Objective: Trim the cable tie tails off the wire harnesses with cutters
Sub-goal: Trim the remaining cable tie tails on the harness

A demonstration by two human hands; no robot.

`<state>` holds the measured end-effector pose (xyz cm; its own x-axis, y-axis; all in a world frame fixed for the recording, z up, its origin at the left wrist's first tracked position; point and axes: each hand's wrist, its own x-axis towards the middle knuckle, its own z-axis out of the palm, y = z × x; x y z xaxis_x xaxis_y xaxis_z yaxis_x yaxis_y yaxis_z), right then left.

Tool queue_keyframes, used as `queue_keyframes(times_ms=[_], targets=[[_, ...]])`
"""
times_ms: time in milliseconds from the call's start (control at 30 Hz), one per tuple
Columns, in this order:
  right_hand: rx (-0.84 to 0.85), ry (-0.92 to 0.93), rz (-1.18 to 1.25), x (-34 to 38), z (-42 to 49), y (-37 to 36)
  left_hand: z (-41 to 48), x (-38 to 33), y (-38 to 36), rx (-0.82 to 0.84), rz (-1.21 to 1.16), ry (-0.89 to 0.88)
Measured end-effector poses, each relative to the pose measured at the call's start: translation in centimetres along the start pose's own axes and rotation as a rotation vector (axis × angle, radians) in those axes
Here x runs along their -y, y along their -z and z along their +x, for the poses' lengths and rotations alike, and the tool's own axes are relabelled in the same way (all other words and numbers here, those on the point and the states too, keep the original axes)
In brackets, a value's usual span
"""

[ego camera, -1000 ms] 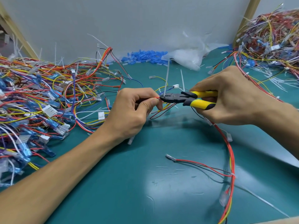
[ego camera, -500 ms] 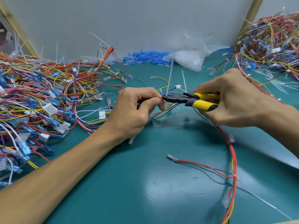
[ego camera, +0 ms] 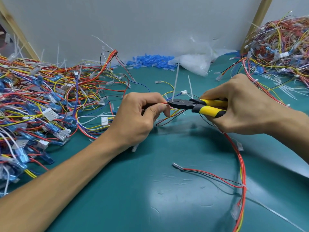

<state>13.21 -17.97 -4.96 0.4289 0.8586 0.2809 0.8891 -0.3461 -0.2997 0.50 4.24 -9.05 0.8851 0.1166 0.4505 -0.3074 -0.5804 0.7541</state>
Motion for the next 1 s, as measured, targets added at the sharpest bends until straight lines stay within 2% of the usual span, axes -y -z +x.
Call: queue_keyframes(times_ms=[400,667,833,1000], targets=[[-0.024,-0.01,0.068,-0.2,0.1,-0.6,0.2,0.2,-0.1,-0.016,-0.003,-0.008],[-0.293,-0.196,0.156,-1.3,0.6,-0.6,0.2,0.4,0.0,-0.04,-0.083,0.017],[-0.402,-0.245,0.174,-2.0,0.6,-0.3,0.3,0.7,0.2,-0.099,-0.166,0.038],[-0.256,-0.26,0.072,-2.1,0.5,0.2,0.2,0.7,0.2,-0.202,-0.221,0.061]])
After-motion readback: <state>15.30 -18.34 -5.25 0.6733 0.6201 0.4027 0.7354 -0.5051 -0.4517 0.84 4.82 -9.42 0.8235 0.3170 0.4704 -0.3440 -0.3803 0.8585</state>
